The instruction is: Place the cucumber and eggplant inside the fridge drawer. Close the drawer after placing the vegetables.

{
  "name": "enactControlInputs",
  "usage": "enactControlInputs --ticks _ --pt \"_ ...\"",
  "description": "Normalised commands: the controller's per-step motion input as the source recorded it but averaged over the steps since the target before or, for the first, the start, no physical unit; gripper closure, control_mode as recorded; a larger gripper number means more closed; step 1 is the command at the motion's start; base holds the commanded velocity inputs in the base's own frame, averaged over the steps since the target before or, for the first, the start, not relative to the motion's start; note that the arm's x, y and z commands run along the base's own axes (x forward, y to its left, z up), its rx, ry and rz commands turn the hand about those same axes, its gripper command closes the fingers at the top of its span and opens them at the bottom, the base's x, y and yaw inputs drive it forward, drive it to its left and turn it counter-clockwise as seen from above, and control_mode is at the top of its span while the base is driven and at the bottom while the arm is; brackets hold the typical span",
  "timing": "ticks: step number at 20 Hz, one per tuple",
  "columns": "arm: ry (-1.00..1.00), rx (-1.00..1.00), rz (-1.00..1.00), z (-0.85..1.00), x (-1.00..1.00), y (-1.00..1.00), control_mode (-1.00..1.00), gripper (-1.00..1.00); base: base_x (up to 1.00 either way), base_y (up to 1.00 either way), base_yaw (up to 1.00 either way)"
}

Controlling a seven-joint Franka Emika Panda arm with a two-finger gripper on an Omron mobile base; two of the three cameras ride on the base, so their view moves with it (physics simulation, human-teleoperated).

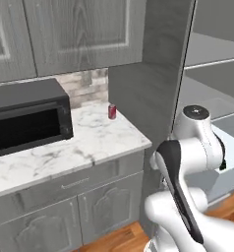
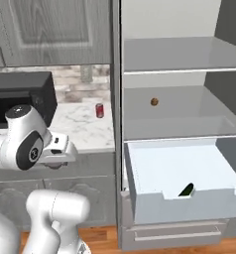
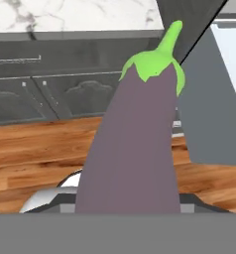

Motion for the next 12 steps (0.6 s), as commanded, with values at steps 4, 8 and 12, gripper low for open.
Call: enactControlInputs --ticks 4,8,12 --pt "0.00 0.00 0.00 0.00 0.00 0.00 1.00 1.00 0.04 -0.96 -0.26" --pt "0.00 0.00 0.00 0.00 0.00 0.00 1.00 1.00 0.00 -0.91 -0.27" --pt "0.00 0.00 0.00 0.00 0.00 0.00 1.00 1.00 0.09 -0.67 -0.23"
